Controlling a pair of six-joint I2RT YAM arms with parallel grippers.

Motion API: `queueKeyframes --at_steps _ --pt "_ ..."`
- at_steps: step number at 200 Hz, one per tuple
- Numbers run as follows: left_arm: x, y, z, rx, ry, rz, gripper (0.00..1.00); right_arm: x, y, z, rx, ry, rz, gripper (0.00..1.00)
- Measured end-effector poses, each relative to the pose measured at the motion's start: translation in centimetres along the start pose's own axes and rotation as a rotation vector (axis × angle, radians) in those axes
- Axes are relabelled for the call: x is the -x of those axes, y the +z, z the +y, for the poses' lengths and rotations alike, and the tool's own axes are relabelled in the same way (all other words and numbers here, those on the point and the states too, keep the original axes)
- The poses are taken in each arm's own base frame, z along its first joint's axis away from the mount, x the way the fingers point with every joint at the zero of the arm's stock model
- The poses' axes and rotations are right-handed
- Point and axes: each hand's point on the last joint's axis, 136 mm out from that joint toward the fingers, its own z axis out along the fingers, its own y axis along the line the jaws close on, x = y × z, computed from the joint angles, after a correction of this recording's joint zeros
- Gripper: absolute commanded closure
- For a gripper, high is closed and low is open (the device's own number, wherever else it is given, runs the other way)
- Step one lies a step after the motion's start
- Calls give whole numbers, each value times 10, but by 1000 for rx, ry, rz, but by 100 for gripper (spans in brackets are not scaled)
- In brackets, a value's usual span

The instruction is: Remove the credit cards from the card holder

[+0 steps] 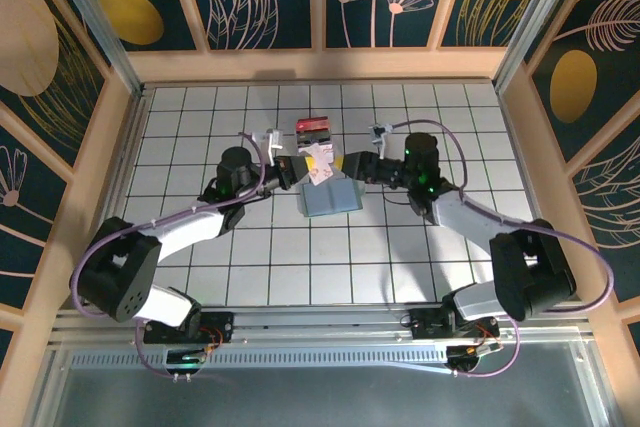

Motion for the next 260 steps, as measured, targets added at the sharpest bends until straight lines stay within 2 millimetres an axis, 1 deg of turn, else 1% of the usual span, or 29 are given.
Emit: queueKeyframes --at_steps 13,26,39,55,73,98,126,141,155,183,203,212,216,221,241,253,260 --pt "11 -7 -4 4 -3 -66 100 2 -6 -1 -8 16 -61 47" --pt "24 -15 -11 -3 -2 -134 100 3 -7 -2 -13 34 -111 46" --pt "34 -21 -17 -13 -3 -189 100 2 -3 1 -8 43 -141 47" --pt "43 -26 -21 -22 -9 -238 100 2 6 11 22 38 -165 47" --pt "46 -27 -21 -23 -22 -261 100 -2 20 21 58 33 -168 47" --pt "48 -29 -22 -29 -34 -276 100 -3 38 26 99 41 -168 47" --pt "50 -30 -24 -42 -43 -284 100 0 51 33 149 45 -177 48" --pt "51 -30 -26 -49 -44 -290 100 4 56 37 178 45 -186 51" --pt "52 -30 -27 -54 -46 -293 100 8 60 40 200 48 -193 57" --pt "52 -29 -25 -56 -51 -294 100 13 66 48 253 51 -194 82" --pt "53 -29 -25 -55 -55 -299 100 15 65 52 280 51 -195 97" --pt "53 -29 -24 -53 -57 -301 100 15 64 55 293 44 -194 100" --pt "53 -29 -24 -54 -57 -301 97 16 64 54 293 49 -195 100" --pt "53 -29 -24 -53 -57 -301 92 17 63 54 295 46 -196 100" --pt "50 -28 -21 -29 -40 -288 68 16 58 52 292 41 -188 100" --pt "47 -30 -15 14 -7 -274 47 21 49 50 276 29 -203 100" --pt "46 -31 -13 37 14 -265 34 26 43 48 262 20 -217 100"
